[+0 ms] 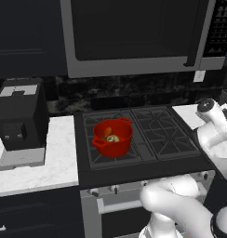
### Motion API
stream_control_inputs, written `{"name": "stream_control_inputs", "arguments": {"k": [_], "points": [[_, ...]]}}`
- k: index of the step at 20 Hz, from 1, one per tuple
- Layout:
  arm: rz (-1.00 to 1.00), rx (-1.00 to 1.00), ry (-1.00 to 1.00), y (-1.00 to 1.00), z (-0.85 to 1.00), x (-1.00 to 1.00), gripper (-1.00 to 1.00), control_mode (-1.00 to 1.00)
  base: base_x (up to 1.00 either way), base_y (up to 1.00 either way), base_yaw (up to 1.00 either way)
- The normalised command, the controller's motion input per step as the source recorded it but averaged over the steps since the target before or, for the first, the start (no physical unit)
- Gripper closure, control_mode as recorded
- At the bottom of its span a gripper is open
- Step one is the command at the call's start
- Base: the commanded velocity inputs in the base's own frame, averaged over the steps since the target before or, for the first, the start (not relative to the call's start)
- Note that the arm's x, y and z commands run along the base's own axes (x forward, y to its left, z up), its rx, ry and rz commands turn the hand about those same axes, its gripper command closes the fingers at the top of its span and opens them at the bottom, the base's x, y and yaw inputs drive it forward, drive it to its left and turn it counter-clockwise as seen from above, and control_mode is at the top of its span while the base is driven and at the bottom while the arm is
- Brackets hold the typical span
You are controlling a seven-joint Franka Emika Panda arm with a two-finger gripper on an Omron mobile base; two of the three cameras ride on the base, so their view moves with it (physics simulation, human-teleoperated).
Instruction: Put the tomato and onion in the pot. Retrieve the spatula and lightly stir the vegetables in the pot.
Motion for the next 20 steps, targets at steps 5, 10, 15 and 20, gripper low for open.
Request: {"name": "stream_control_inputs", "arguments": {"k": [5,10,15,20], "points": [[0.56,-0.53,-0.04,0.81,1.0,-0.39,1.0,-1.0,0.0,0.0,0.0],[0.41,-0.42,0.08,0.97,1.0,-0.04,1.0,-1.0,0.0,0.0,0.0],[0.22,-0.3,0.29,1.0,1.0,0.14,1.0,-1.0,0.0,0.0,0.0],[0.17,-0.21,0.37,1.0,0.64,0.03,1.0,-1.0,0.0,0.0,0.0]]}}
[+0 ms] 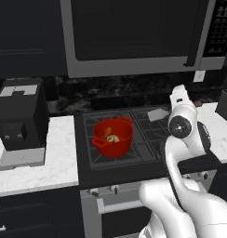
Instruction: Put the tomato and onion in the pot. Retrieve the spatula and lightly stir the vegetables in the pot.
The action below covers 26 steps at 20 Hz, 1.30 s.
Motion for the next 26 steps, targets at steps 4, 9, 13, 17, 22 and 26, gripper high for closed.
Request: {"name": "stream_control_inputs", "arguments": {"k": [4,9,13,17,22,26], "points": [[0.0,-0.14,0.36,1.0,0.05,0.0,1.0,-1.0,0.0,0.0,0.0],[-0.02,-0.17,0.31,0.95,0.07,0.2,1.0,-1.0,0.0,0.0,0.0],[-0.06,-0.24,0.21,0.41,0.03,0.75,1.0,-1.0,0.0,0.0,0.0],[0.0,-0.34,0.14,0.05,-0.4,0.67,1.0,-1.0,0.0,0.0,0.0],[0.0,-0.21,0.15,0.15,-0.34,0.74,1.0,-1.0,0.0,0.0,0.0],[0.0,0.0,0.09,0.36,-0.19,0.55,1.0,-1.0,0.0,0.0,0.0]]}}
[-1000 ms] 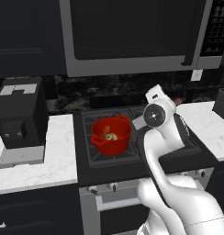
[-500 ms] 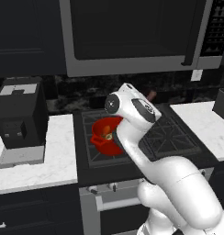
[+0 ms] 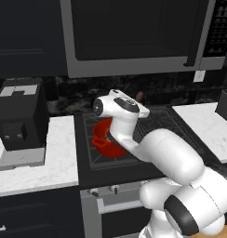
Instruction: Put the tomato and onion in the pot. Retrieve the spatula and lightly stir the vegetables in the pot.
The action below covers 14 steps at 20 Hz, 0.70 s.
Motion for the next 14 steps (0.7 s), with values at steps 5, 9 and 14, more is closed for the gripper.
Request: {"name": "stream_control_inputs", "arguments": {"k": [5,9,14], "points": [[0.0,0.0,0.05,0.37,-0.35,0.38,1.0,-1.0,0.0,0.0,0.0],[0.0,-0.01,0.01,0.03,-0.3,0.28,1.0,-1.0,0.0,0.0,0.0],[0.0,-0.06,0.0,0.0,-0.08,0.05,1.0,-1.0,0.0,0.0,0.0]]}}
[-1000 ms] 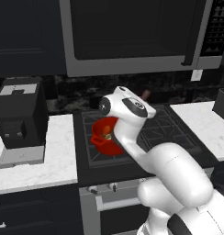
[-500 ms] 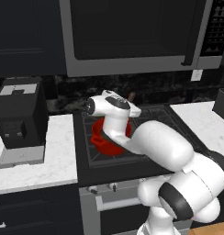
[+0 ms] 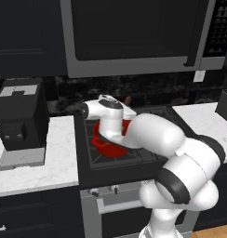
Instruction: Put the tomato and onion in the pot. Retrieve the spatula and lightly stir the vegetables in the pot.
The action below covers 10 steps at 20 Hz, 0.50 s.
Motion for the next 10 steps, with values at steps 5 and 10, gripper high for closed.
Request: {"name": "stream_control_inputs", "arguments": {"k": [5,10], "points": [[0.0,-0.08,0.0,0.0,0.0,0.01,1.0,-1.0,0.0,0.0,0.0],[0.0,-0.09,0.0,-0.01,-0.01,0.02,1.0,-1.0,0.0,0.0,0.0]]}}
